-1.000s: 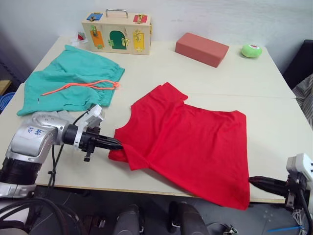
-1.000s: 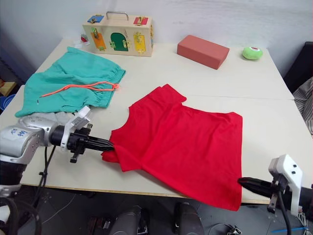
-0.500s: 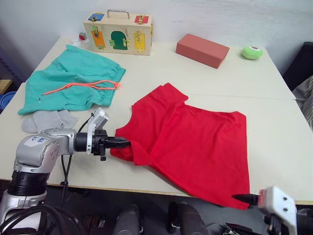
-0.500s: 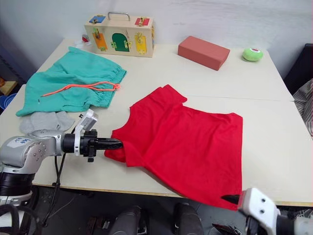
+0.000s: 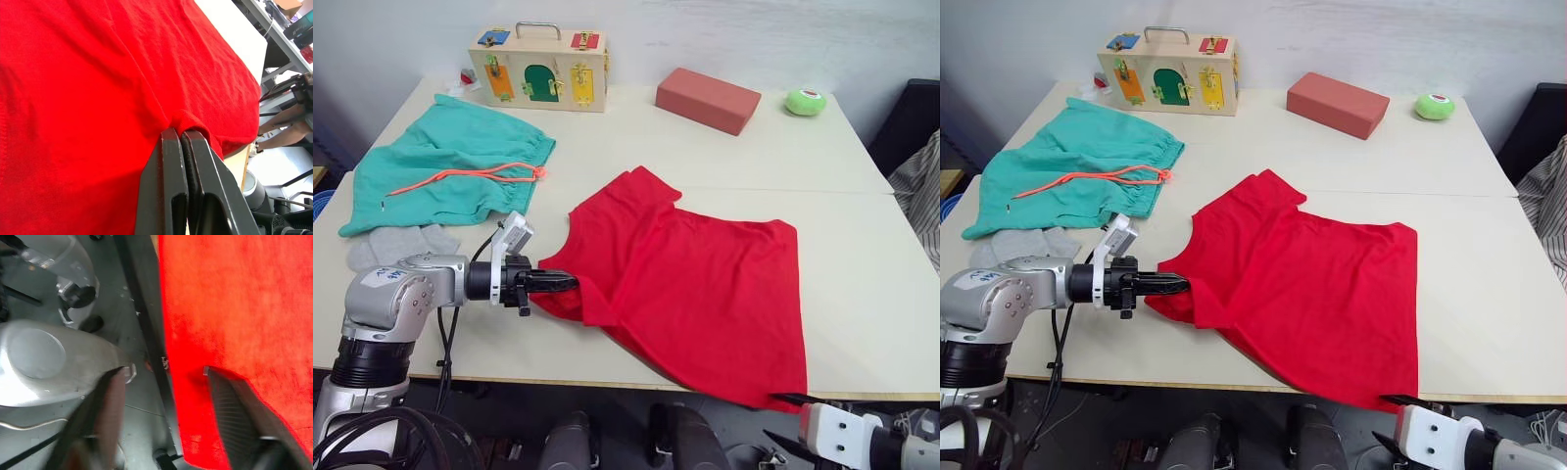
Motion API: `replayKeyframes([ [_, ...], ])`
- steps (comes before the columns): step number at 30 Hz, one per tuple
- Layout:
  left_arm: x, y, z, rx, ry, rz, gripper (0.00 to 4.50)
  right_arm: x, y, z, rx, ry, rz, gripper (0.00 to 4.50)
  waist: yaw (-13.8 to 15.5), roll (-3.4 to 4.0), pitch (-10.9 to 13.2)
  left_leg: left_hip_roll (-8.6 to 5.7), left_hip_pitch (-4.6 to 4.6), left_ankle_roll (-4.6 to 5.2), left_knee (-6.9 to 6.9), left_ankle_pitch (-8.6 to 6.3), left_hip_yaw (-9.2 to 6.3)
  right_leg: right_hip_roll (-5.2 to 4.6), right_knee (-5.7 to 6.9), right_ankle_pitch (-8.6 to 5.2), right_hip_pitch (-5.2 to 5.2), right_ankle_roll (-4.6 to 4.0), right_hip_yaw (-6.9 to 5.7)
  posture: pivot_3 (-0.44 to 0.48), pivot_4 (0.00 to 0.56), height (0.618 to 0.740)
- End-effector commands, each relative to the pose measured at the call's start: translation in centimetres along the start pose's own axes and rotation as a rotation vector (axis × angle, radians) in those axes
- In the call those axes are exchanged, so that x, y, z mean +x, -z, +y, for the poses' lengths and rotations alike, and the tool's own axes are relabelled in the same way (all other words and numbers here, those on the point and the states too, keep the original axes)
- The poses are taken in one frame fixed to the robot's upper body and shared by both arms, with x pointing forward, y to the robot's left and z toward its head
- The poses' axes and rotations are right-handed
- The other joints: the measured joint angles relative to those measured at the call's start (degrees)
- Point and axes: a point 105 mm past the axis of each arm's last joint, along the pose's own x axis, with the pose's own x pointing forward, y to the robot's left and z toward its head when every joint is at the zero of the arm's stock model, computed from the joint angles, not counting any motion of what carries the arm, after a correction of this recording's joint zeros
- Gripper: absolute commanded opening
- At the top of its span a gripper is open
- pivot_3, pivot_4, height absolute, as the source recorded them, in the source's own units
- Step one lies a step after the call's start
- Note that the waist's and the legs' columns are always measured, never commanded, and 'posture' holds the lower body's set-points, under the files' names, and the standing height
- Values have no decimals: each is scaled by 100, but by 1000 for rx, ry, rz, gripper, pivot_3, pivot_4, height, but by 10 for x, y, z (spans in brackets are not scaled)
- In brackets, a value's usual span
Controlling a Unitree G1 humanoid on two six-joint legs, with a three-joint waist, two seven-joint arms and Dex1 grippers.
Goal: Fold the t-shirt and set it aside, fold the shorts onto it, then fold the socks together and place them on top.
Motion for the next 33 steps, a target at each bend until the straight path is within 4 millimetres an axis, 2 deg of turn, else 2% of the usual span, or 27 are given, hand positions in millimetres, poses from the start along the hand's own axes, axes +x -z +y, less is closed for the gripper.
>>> replayKeyframes([
  [1,-5,-9,-7,46,6,-14,0,-2,-4,0,-15,3,-16,966,-8,0,0,0,0,-1,0,0,0,0,3,-2,-1,-1,0,0,150,740],
  [4,-4,-8,-7,47,6,-13,0,-8,-6,-2,0,13,-26,31,-16,0,0,0,3,-2,0,1,0,0,5,-3,0,-1,1,0,150,740],
  [8,-4,-8,-7,47,9,-12,0,-15,-16,-3,53,3,-70,31,-18,0,0,0,3,-2,0,1,0,0,6,-4,0,-1,1,0,150,740],
  [13,-6,-6,-6,47,8,-8,0,-23,-12,-16,110,59,-77,31,-23,0,0,2,5,-3,0,0,0,0,6,-4,1,-2,1,0,150,740],
  [16,-8,-4,-7,50,10,-6,0,-23,-22,-12,154,24,-146,31,-17,0,0,2,5,-3,0,0,-1,-2,7,-4,1,-2,1,0,150,740],
  [17,-8,-3,-8,53,12,-4,0,-23,-24,-7,225,4,-158,31,-17,0,0,3,5,-3,0,0,-1,-2,6,-5,2,-4,1,0,150,740],
  [20,-8,0,-11,64,22,-5,0,-15,-20,1,209,-17,-117,607,-15,0,0,4,5,-4,-1,-1,-3,-4,7,-6,1,-6,1,0,150,740],
  [24,-8,0,-14,71,29,-11,0,-6,-14,5,69,-3,-55,2057,-17,0,-1,3,5,-6,-1,-2,-2,-6,7,-7,1,-7,1,0,150,740],
  [26,-8,1,-15,71,31,-11,0,-2,-12,7,0,6,-46,2568,-20,0,-1,3,6,-8,-2,-3,-2,-6,7,-8,0,-9,0,0,150,740],
  [33,-8,1,-17,75,38,-10,0,10,1,0,-98,66,13,2568,-24,-1,-1,3,8,-12,-2,-2,-1,-4,11,-10,0,-10,1,0,150,740],
])
